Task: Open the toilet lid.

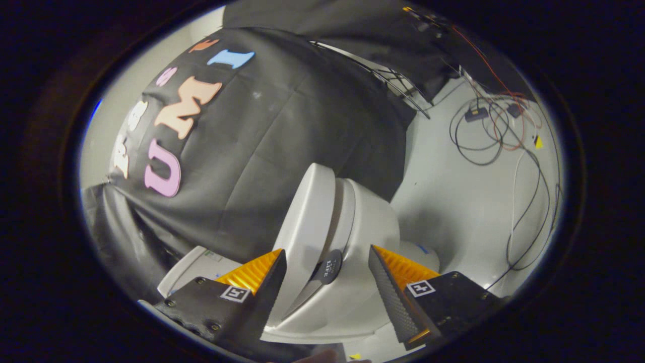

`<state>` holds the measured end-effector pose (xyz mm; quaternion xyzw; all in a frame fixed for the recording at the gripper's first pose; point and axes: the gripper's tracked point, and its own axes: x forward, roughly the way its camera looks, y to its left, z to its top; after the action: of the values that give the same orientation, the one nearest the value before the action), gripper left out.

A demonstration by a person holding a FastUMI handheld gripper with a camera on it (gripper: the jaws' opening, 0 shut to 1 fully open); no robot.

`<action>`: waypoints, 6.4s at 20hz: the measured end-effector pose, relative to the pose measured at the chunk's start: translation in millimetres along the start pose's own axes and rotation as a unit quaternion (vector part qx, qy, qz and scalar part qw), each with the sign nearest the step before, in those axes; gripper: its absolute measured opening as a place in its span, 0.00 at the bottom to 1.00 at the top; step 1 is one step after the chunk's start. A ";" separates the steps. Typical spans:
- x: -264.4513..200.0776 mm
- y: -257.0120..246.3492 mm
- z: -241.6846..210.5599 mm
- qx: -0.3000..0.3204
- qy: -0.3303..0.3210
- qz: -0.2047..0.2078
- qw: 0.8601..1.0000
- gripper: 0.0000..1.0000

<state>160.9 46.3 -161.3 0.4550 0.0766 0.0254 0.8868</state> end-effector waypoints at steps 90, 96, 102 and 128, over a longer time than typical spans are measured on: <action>-45.3 280.9 -43.5 -0.302 -0.061 -0.118 0.944 0.06; -50.8 303.9 -57.4 -0.340 -0.054 -0.107 0.933 0.06; -52.8 322.4 -72.8 -0.367 -0.061 -0.096 0.923 0.06; -51.4 376.1 -169.2 -0.393 -0.040 -0.010 0.918 0.06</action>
<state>92.6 396.2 52.4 0.0694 0.0291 0.0266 0.9968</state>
